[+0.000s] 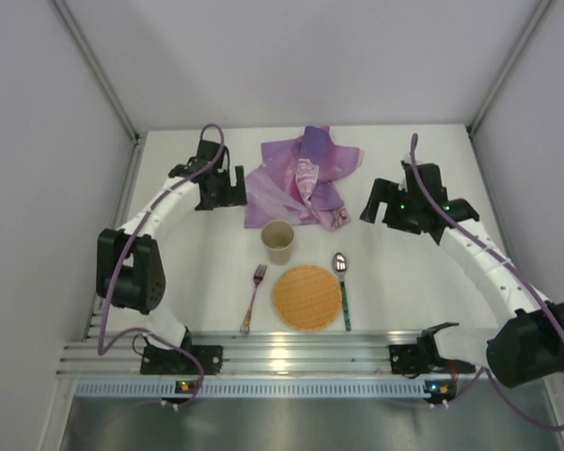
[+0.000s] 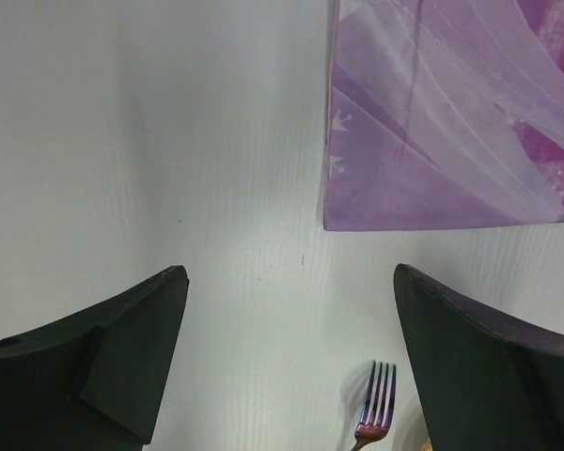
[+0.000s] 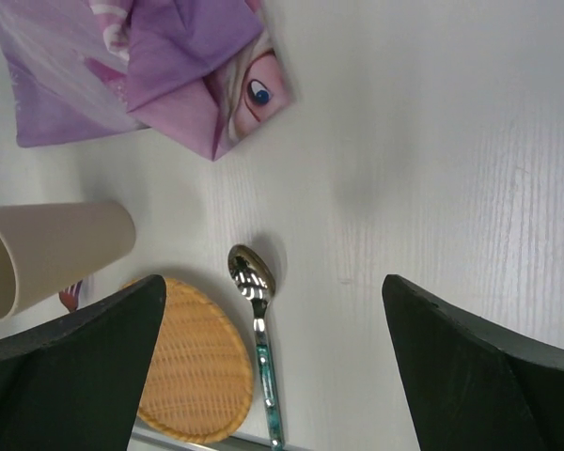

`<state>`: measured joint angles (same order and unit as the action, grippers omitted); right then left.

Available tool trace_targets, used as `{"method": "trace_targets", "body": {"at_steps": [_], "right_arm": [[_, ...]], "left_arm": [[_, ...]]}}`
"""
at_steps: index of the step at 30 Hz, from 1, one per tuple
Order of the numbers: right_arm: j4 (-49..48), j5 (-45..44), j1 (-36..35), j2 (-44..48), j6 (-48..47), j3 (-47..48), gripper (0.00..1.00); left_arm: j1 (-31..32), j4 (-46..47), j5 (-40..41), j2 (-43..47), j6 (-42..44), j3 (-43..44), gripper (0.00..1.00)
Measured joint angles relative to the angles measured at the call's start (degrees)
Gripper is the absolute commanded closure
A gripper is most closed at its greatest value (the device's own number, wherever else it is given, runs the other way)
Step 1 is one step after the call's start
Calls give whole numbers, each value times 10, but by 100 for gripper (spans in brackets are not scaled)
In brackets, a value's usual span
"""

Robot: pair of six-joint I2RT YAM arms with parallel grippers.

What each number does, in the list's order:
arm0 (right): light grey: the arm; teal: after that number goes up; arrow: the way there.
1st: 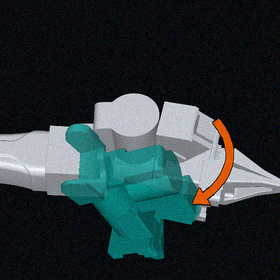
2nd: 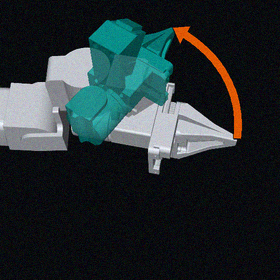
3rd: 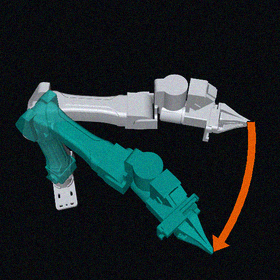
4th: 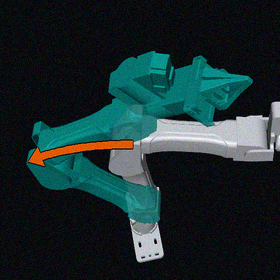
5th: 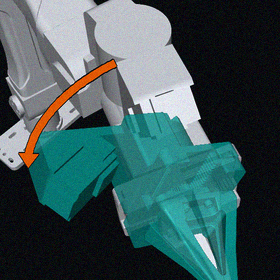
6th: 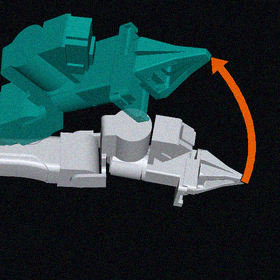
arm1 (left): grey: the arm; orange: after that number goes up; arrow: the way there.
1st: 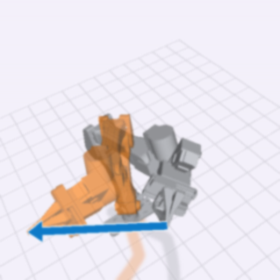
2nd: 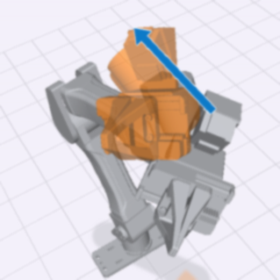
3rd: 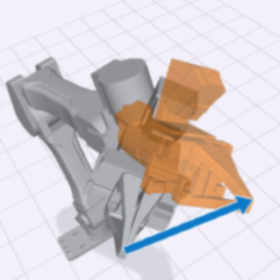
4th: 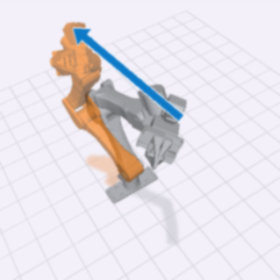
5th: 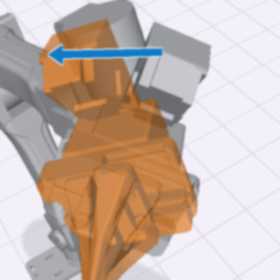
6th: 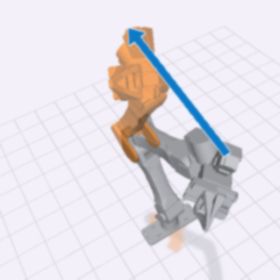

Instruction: Set the dinner table for one person

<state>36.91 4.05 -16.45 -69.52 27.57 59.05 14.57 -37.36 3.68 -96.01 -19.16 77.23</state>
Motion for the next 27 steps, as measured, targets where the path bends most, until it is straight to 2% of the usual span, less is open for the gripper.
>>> {"method": "trace_targets", "body": {"at_steps": [9, 16, 27], "right_arm": [[28, 12, 0, -9, 10, 16, 1], [41, 5, 0, -23, -1, 41, 2], [45, 2, 0, -52, -1, 40, 2]], "left_arm": [[9, -16, -7, -41, 0, 7, 9], [19, -41, -70, -42, 9, 23, 8], [56, -64, -150, 96, 20, 19, 7]]}}
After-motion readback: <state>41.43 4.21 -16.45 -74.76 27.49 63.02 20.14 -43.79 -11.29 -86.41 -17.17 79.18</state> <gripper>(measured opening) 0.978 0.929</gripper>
